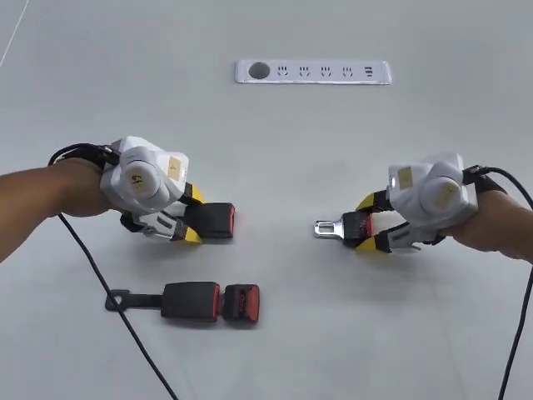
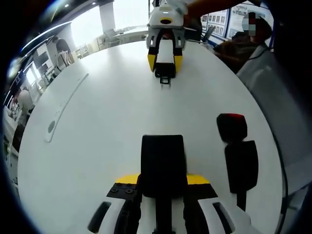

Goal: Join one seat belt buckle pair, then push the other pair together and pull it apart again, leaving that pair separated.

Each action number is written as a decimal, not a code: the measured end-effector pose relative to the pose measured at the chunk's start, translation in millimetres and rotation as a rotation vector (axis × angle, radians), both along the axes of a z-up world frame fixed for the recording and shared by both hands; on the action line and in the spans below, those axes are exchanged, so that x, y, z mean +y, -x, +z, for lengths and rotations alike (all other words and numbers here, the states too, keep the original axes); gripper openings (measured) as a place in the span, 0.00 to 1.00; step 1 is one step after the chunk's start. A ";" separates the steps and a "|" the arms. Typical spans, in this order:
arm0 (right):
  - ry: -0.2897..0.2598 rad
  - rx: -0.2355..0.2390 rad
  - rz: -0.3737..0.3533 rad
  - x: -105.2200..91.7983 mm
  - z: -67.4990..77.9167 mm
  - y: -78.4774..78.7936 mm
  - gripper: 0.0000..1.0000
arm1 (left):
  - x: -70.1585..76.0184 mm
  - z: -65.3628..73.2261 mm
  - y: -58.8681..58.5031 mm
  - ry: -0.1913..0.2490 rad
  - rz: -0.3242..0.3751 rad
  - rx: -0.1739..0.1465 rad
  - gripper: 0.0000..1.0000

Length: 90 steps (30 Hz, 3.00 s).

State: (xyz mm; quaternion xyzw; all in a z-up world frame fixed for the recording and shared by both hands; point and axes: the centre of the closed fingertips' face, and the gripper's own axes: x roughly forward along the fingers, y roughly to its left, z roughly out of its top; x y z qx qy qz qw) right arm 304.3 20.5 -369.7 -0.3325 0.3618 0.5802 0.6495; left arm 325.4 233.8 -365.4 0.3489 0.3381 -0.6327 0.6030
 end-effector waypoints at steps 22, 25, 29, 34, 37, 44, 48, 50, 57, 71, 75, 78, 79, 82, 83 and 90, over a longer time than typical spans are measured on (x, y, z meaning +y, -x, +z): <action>-0.087 -0.007 0.017 42.5 0.1 -8.3 0.34 | -0.1 -1.3 3.9 -0.006 0.005 0.003 0.34; -0.101 -0.007 0.014 52.0 0.5 -10.3 0.34 | -0.1 -1.6 4.5 -0.009 0.004 0.001 0.34; -0.123 -0.004 0.012 65.6 0.3 -12.0 0.34 | -0.2 -1.8 4.9 -0.013 0.005 0.002 0.34; -0.136 -0.008 0.015 79.0 -0.1 -11.7 0.34 | -0.4 -2.1 5.0 -0.017 0.006 0.002 0.34; -0.145 -0.004 0.012 83.8 -0.8 -11.5 0.34 | -0.5 -2.2 5.2 -0.015 0.007 0.003 0.34; -0.170 -0.001 -0.012 99.9 -1.0 -14.0 0.34 | -0.7 -2.7 5.4 -0.019 0.006 0.002 0.34; -0.180 -0.003 -0.020 111.0 -0.5 -13.8 0.34 | -0.6 -3.2 5.2 -0.021 0.010 0.003 0.34; -0.185 -0.001 -0.026 116.2 -0.4 -15.3 0.34 | -0.6 -3.2 5.2 -0.023 0.011 0.003 0.34; -0.185 -0.006 -0.014 128.4 -0.5 -14.2 0.34 | -0.8 -3.2 5.3 -0.034 0.009 0.001 0.34; -0.166 -0.021 0.028 141.4 -0.2 -14.3 0.34 | -1.2 -3.8 4.3 -0.046 0.005 0.001 0.33; -0.167 -0.016 0.023 143.6 -0.6 -14.1 0.33 | -1.2 -4.2 4.4 -0.055 -0.005 -0.006 0.33; -0.162 -0.020 0.011 145.1 -1.2 -13.9 0.33 | -2.4 -4.4 5.1 -0.081 -0.023 -0.015 0.33; -0.161 -0.018 0.009 145.8 -1.3 -14.2 0.32 | -2.4 -4.5 5.0 -0.086 -0.028 -0.015 0.33; -0.168 -0.012 0.002 151.6 -1.5 -13.9 0.32 | -1.9 -4.8 4.6 -0.095 -0.037 -0.015 0.33; -0.183 -0.007 -0.008 158.2 -1.4 -12.9 0.32 | -1.9 -5.0 4.9 -0.099 -0.043 -0.016 0.33; -0.177 0.013 -0.034 161.9 -1.9 -14.8 0.31 | -1.4 -5.4 4.3 -0.090 -0.030 -0.008 0.32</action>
